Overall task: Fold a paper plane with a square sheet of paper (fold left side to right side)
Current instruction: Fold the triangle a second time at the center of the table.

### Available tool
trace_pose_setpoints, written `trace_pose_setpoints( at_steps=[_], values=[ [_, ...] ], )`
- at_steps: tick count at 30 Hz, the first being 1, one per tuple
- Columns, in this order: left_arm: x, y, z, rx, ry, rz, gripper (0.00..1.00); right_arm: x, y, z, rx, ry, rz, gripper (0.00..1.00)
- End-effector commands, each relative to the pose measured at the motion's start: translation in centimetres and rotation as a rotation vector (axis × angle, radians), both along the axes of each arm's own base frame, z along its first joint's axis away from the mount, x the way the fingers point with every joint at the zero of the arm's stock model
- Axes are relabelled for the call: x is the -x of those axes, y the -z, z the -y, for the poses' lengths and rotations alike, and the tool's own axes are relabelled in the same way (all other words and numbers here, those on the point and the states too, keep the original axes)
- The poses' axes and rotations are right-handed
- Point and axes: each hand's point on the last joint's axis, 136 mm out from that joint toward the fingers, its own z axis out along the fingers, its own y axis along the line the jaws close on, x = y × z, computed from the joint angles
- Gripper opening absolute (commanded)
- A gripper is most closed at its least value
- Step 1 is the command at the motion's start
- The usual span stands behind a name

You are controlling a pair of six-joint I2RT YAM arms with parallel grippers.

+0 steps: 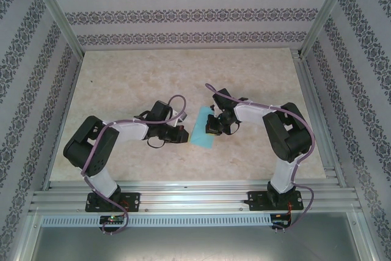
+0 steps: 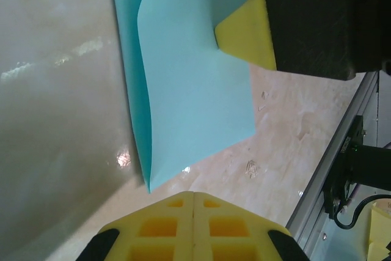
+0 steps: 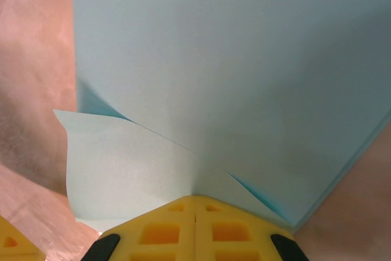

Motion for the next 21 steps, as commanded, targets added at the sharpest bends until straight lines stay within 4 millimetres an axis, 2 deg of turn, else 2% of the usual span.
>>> trace_pose_setpoints(
  at_steps=[1,9,12,17,21],
  values=[
    [-0.7,-0.2,1.2,0.034,0.010,-0.006,0.00,1.2,2.5,3.1,0.156,0.022,-0.044,0.03],
    [-0.8,2.2,1.9,0.015,0.030,-0.047,0.00,1.1,2.5,3.0,0.157,0.018,-0.046,0.03],
    [-0.5,3.3,1.2,-0.041,0.023,-0.053,0.00,0.9,2.1,2.8,0.151,0.010,-0.039,0.03],
    [0.1,5.1,-0.9,-0.174,0.002,-0.067,0.00,0.0,-1.0,1.4,0.096,-0.022,0.026,0.04],
    [0.9,5.9,-2.1,-0.235,-0.009,-0.077,0.00,0.2,-3.0,-0.7,0.034,-0.070,0.046,0.04]
  ],
)
